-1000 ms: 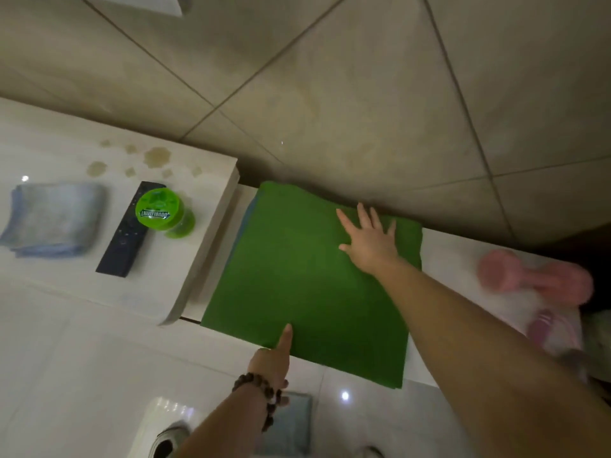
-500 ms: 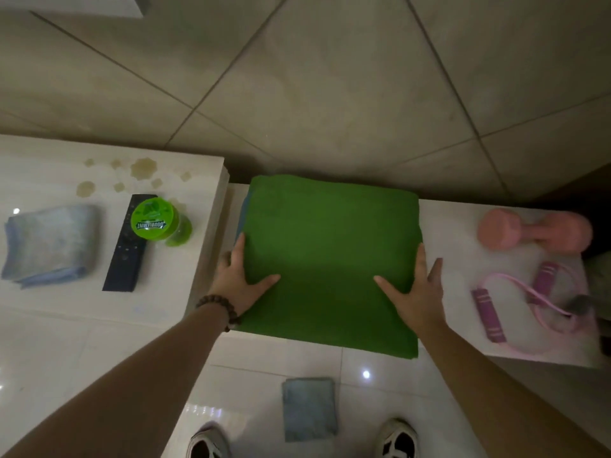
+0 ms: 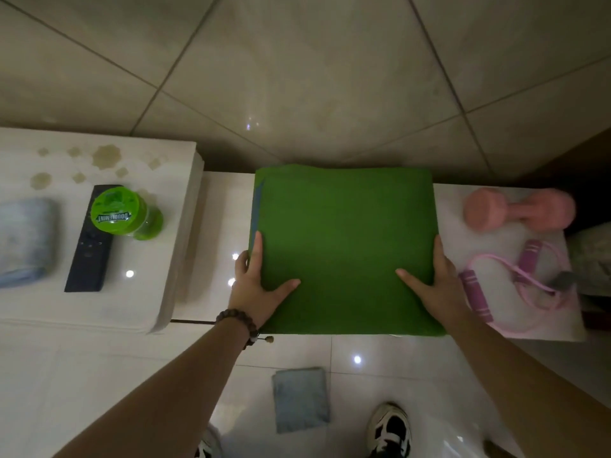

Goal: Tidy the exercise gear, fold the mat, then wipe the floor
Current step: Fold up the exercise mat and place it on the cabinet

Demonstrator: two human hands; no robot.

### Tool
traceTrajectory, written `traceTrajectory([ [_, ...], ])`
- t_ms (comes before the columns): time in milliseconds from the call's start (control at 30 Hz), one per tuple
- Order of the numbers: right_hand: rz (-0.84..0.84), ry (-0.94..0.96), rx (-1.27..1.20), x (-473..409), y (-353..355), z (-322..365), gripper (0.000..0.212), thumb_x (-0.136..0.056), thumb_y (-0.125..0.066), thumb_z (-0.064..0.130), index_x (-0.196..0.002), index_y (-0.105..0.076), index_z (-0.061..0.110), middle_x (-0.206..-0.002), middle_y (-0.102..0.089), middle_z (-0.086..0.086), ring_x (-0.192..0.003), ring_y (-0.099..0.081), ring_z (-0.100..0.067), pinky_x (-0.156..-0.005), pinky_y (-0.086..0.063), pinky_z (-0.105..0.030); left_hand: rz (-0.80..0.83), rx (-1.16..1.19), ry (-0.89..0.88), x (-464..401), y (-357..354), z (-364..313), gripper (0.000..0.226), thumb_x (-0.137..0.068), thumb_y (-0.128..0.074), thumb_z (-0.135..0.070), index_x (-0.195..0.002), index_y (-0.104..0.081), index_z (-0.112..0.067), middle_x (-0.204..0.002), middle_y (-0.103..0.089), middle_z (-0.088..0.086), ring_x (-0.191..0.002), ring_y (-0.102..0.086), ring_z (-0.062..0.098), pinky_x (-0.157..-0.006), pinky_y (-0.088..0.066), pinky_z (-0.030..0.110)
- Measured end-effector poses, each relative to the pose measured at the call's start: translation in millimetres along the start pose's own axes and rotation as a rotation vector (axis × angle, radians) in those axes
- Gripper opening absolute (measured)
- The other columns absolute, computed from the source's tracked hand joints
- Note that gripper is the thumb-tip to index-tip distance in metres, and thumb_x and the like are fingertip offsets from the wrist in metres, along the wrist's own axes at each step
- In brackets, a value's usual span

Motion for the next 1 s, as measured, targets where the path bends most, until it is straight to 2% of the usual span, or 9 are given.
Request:
traceTrajectory([
  [167,0.026,0.007,-0.025,6.7,-11.6,6.8,0.109,-0.054,-0.054,0.084,-0.132,0.019,0.063,-0.149,-0.028,-0.007,-0.132,-0.035,-0.033,-0.105,-0.035,-0.057,-0.027,-0.024,-0.050,-0.2,16.4,5.0,0.109,-0.070,-0.077,-0.044,-0.146,0.002,-0.047,-0.146,-0.022,0.001,-0.120,-0.044,0.022,-0.104,-0.039,0.034],
  [267,0.053,0.031,0.014,14.1,-30.0,15.2,0.116,-0.054,-0.052,0.087,-0.139,0.018,0.053,-0.151,-0.024,-0.007,-0.134,-0.032,-0.033,-0.107,-0.033,-0.056,-0.022,-0.052,-0.019,-6.9,36.3,13.7,0.109,-0.072,-0.076,-0.043,-0.146,0.003,-0.047,-0.148,-0.020,0.002,-0.122,-0.044,0.026,-0.104,-0.041,0.039],
  [367,0.060,0.045,0.056,17.1,-37.9,19.9,0.111,-0.059,-0.050,0.079,-0.140,0.019,0.048,-0.155,-0.015,-0.008,-0.138,-0.025,-0.034,-0.110,-0.029,-0.056,0.023,-0.145,0.006,-9.5,40.9,17.8,0.110,-0.073,-0.072,-0.049,-0.145,0.009,-0.047,-0.153,-0.014,0.001,-0.126,-0.042,0.029,-0.105,-0.040,0.042],
  [467,0.008,0.071,0.189,23.9,-38.7,23.6,0.099,-0.075,-0.047,0.072,-0.145,0.015,0.040,-0.159,0.004,-0.007,-0.143,-0.013,-0.033,-0.112,-0.024,-0.052,-0.044,-0.422,-0.027,-7.3,38.4,11.8,0.106,-0.074,-0.060,-0.063,-0.148,0.010,-0.035,-0.159,-0.001,0.004,-0.141,-0.021,0.030,-0.112,-0.028,0.045],
  [533,-0.077,0.157,0.421,35.0,-42.5,29.5,0.084,-0.084,-0.028,0.074,-0.147,0.013,0.035,-0.158,0.015,-0.005,-0.146,0.002,-0.029,-0.114,-0.017,-0.053,-0.100,-0.649,-0.131,-2.1,33.9,4.5,0.096,-0.079,-0.040,-0.069,-0.150,0.005,-0.024,-0.159,0.006,0.006,-0.146,-0.001,0.027,-0.117,-0.015,0.047],
  [633,-0.078,0.234,0.644,52.3,-56.5,28.4,0.079,-0.086,-0.006,0.073,-0.147,0.017,0.028,-0.155,0.023,-0.004,-0.143,0.020,-0.023,-0.115,0.004,-0.051,-0.017,-0.797,-0.221,7.5,21.8,4.9,0.090,-0.081,-0.014,-0.071,-0.150,0.008,-0.017,-0.156,0.018,0.007,-0.145,0.014,0.027,-0.119,-0.010,0.047],
  [767,-0.061,0.195,0.702,54.2,-69.8,20.2,0.082,-0.083,0.002,0.074,-0.148,0.015,0.024,-0.156,0.019,-0.005,-0.143,0.020,-0.025,-0.117,0.001,-0.049,0.093,-0.913,-0.213,2.9,21.8,18.4,0.101,-0.071,-0.004,-0.085,-0.142,0.027,-0.021,-0.148,0.033,0.002,-0.143,0.022,0.025,-0.119,-0.002,0.044],
  [867,-0.041,0.181,0.715,49.0,-75.0,16.8,0.082,-0.082,0.005,0.073,-0.146,0.018,0.024,-0.154,0.022,-0.005,-0.141,0.022,-0.023,-0.118,-0.002,-0.049,0.146,-0.939,-0.187,-5.1,18.0,23.0,0.102,-0.069,-0.005,-0.085,-0.142,0.027,-0.021,-0.152,0.029,0.005,-0.143,0.022,0.026,-0.119,-0.003,0.045],
  [1000,0.008,0.165,0.754,47.2,-74.6,16.7,0.082,-0.081,0.006,0.073,-0.144,0.023,0.024,-0.151,0.028,-0.004,-0.143,0.020,-0.025,-0.117,0.002,-0.047,0.185,-0.995,-0.166,-9.5,14.1,25.4,0.103,-0.070,-0.006,-0.084,-0.144,0.026,-0.020,-0.153,0.029,0.008,-0.142,0.023,0.029,-0.119,-0.002,0.047],
])
Point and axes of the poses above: each hand's wrist, its own x-axis away from the middle knuckle, its own y-axis out of the back of the hand, z = x × y, the point moved 4 cm from there along -x, towards the middle knuckle
